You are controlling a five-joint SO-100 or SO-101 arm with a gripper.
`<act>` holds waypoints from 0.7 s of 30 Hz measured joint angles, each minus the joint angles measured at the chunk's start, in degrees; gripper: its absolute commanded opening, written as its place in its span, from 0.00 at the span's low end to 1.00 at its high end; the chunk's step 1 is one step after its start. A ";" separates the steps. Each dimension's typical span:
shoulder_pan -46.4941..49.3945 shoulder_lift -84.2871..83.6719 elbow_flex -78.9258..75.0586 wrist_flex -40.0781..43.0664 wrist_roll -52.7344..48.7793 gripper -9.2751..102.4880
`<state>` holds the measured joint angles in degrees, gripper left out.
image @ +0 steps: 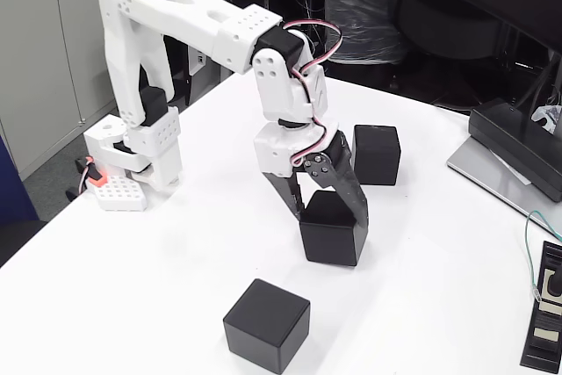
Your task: Stack the 3 blocks
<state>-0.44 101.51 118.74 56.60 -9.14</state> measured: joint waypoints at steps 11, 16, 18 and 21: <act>0.26 7.03 0.26 0.53 0.00 0.20; -4.04 10.37 0.26 1.05 0.00 0.20; -6.77 12.74 0.26 2.64 0.00 0.20; -10.63 16.96 0.26 5.71 0.00 0.20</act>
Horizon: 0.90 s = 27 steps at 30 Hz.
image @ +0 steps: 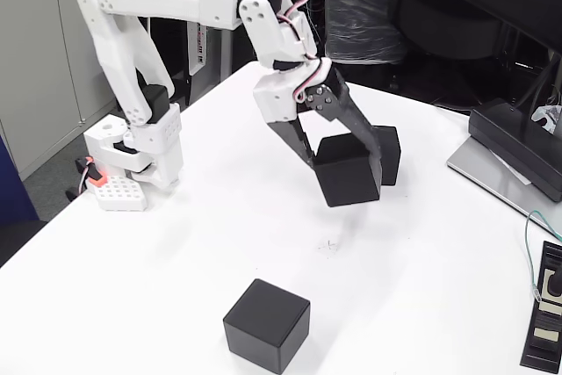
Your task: Stack the 3 blocks
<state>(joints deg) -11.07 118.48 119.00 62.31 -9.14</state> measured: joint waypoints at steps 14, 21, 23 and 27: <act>-9.23 -0.79 -20.30 10.90 4.39 0.20; -18.02 -9.14 -25.93 13.18 8.61 0.20; -18.81 -11.07 -26.72 13.18 9.58 0.20; -19.07 -16.00 -27.69 13.18 10.72 0.20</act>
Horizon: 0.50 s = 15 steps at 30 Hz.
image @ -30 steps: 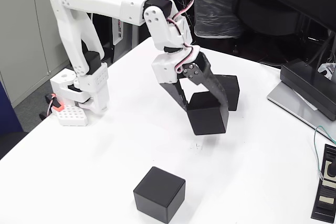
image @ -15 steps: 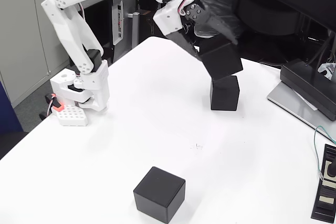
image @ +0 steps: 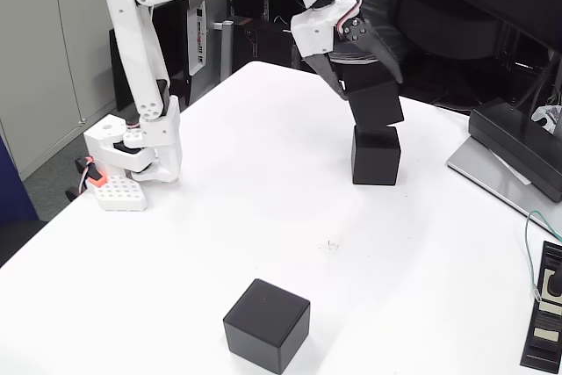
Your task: Stack the 3 blocks
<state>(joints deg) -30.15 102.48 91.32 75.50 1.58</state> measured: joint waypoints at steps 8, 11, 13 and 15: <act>0.09 -5.19 -2.72 0.00 0.35 0.20; 0.09 -6.86 -2.90 0.00 0.35 0.20; 0.09 -7.82 -2.90 0.00 0.35 0.20; 0.09 -8.00 -2.90 0.00 0.35 0.20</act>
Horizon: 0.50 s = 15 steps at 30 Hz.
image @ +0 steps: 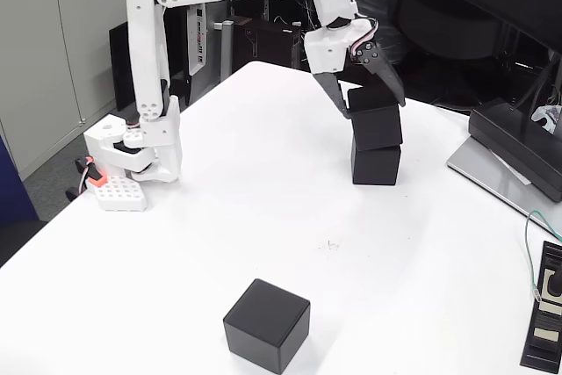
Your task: Stack the 3 blocks
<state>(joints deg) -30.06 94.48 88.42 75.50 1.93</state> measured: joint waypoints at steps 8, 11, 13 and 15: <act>-0.09 0.00 0.00 0.00 0.00 0.33; -0.53 0.00 0.00 0.00 0.00 0.37; -0.70 0.00 -0.09 0.00 0.00 0.37; -0.70 0.00 -0.18 0.00 0.00 0.37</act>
<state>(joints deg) -30.76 94.48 88.24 75.50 1.93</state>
